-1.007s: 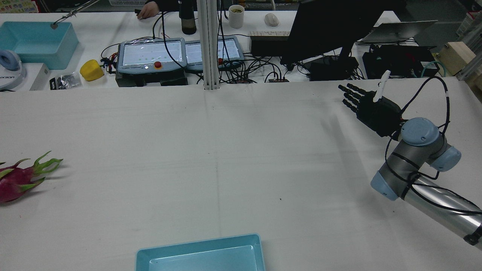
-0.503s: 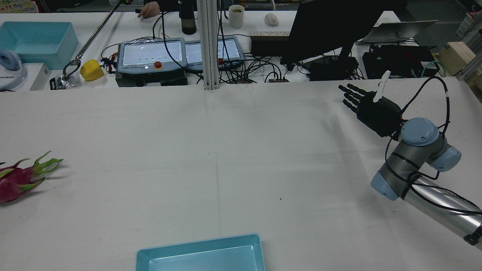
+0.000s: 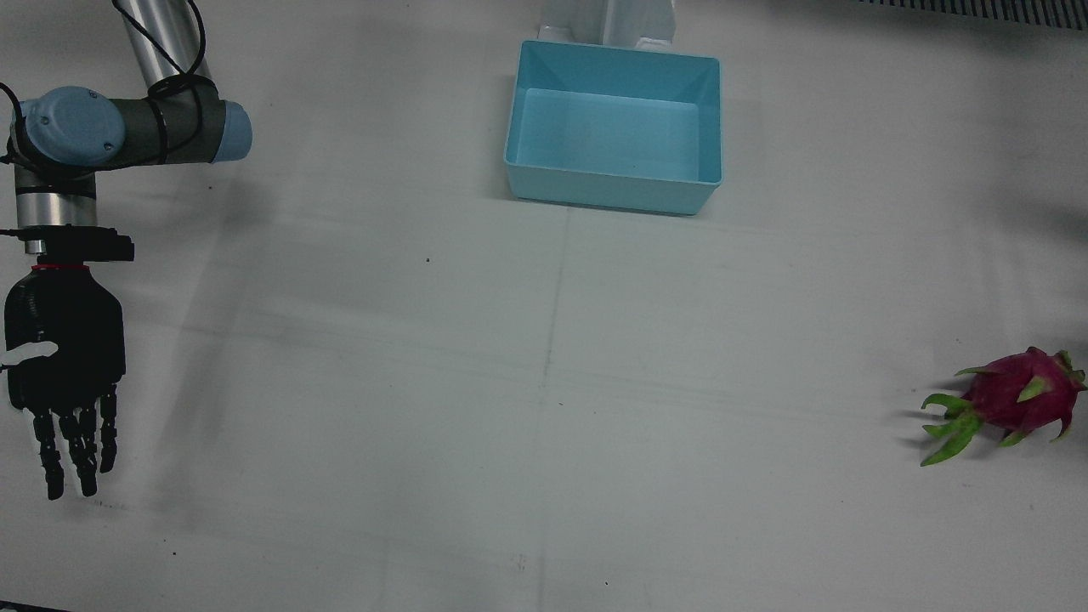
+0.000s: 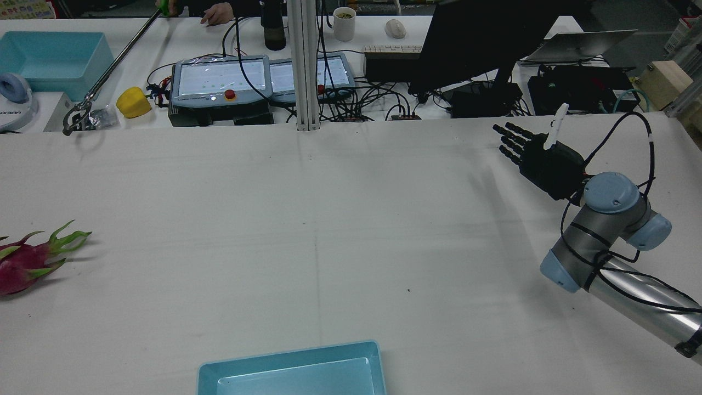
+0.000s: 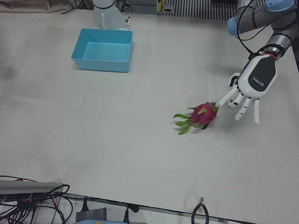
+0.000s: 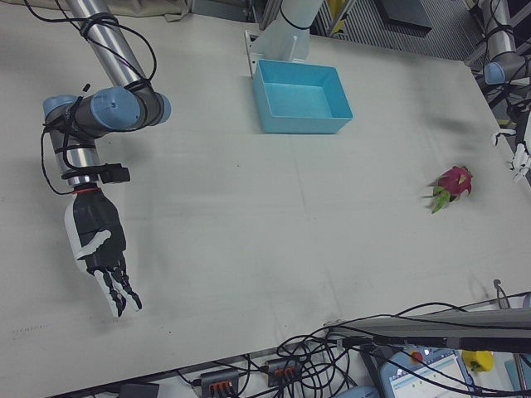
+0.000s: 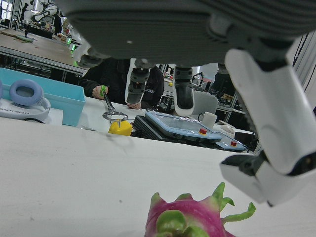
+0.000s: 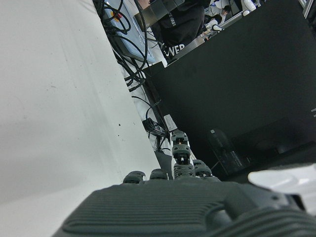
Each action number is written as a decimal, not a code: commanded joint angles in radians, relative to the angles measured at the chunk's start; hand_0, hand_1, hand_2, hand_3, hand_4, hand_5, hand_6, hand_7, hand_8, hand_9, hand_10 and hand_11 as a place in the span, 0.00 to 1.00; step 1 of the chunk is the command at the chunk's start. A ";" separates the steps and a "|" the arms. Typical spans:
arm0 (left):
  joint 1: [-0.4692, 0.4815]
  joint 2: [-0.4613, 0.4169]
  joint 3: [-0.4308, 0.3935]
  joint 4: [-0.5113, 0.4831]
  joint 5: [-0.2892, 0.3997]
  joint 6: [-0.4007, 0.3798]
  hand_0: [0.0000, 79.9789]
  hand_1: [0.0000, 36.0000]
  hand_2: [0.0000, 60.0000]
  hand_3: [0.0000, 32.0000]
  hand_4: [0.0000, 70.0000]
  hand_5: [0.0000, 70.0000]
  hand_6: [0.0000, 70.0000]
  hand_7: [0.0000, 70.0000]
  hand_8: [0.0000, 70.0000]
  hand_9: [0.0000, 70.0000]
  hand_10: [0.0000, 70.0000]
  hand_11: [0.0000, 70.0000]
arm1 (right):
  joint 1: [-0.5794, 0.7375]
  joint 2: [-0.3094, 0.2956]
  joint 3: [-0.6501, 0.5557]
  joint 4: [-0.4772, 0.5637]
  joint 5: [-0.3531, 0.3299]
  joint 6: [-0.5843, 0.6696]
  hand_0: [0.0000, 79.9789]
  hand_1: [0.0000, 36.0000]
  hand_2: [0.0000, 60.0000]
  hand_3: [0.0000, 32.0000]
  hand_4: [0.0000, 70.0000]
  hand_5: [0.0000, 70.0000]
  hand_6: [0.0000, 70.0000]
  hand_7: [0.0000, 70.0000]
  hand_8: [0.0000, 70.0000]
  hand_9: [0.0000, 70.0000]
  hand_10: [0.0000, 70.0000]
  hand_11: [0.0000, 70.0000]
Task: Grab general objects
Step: 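Lower the open left hand over the dragon fruit, then close the left hand fingers around the dragon fruit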
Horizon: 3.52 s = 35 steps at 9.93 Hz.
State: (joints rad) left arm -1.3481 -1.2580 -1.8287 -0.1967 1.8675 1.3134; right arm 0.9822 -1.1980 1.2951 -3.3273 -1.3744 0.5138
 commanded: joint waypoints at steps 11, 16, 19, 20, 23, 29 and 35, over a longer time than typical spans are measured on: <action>0.549 -0.121 -0.023 0.134 -0.510 0.035 0.33 0.62 1.00 1.00 0.00 0.00 0.00 0.83 0.00 0.14 0.00 0.00 | 0.001 0.000 0.006 -0.001 0.000 -0.001 0.00 0.00 0.00 0.00 0.00 0.00 0.00 0.00 0.00 0.00 0.00 0.00; 0.458 -0.104 -0.021 0.132 -0.499 0.105 0.00 0.33 1.00 1.00 0.00 0.00 0.00 0.00 0.00 0.00 0.00 0.00 | 0.001 0.000 0.007 -0.001 0.000 -0.001 0.00 0.00 0.00 0.00 0.00 0.00 0.00 0.00 0.00 0.00 0.00 0.00; 0.461 -0.080 -0.040 0.172 -0.504 0.254 0.44 0.72 1.00 1.00 0.00 0.01 0.00 0.01 0.00 0.00 0.00 0.00 | 0.001 0.000 0.007 -0.001 0.000 -0.001 0.00 0.00 0.00 0.00 0.00 0.00 0.00 0.00 0.00 0.00 0.00 0.00; 0.461 -0.080 -0.046 0.193 -0.513 0.297 0.57 0.91 1.00 1.00 0.00 0.04 0.00 0.15 0.00 0.01 0.00 0.00 | 0.001 0.000 0.007 -0.001 0.000 -0.001 0.00 0.00 0.00 0.00 0.00 0.00 0.00 0.00 0.00 0.00 0.00 0.00; 0.469 -0.083 -0.032 0.240 -0.590 0.385 0.58 0.89 1.00 1.00 0.00 0.03 0.00 0.32 0.00 0.04 0.00 0.00 | 0.001 0.000 0.006 -0.001 0.000 -0.001 0.00 0.00 0.00 0.00 0.00 0.00 0.00 0.00 0.00 0.00 0.00 0.00; 0.480 -0.086 -0.035 0.270 -0.479 0.447 0.00 0.01 0.72 1.00 0.00 0.00 0.00 0.00 0.00 0.00 0.00 0.00 | 0.001 0.000 0.006 -0.001 0.000 -0.001 0.00 0.00 0.00 0.00 0.00 0.00 0.00 0.00 0.00 0.00 0.00 0.00; 0.492 -0.121 0.066 0.208 -0.482 0.469 0.00 0.28 1.00 1.00 0.00 0.00 0.00 0.19 0.00 0.02 0.00 0.00 | 0.001 0.000 0.006 -0.001 0.000 -0.001 0.00 0.00 0.00 0.00 0.00 0.00 0.00 0.00 0.00 0.00 0.00 0.00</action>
State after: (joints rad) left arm -0.8595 -1.3662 -1.7945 0.0327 1.3813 1.7793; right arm 0.9833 -1.1980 1.3008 -3.3287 -1.3745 0.5123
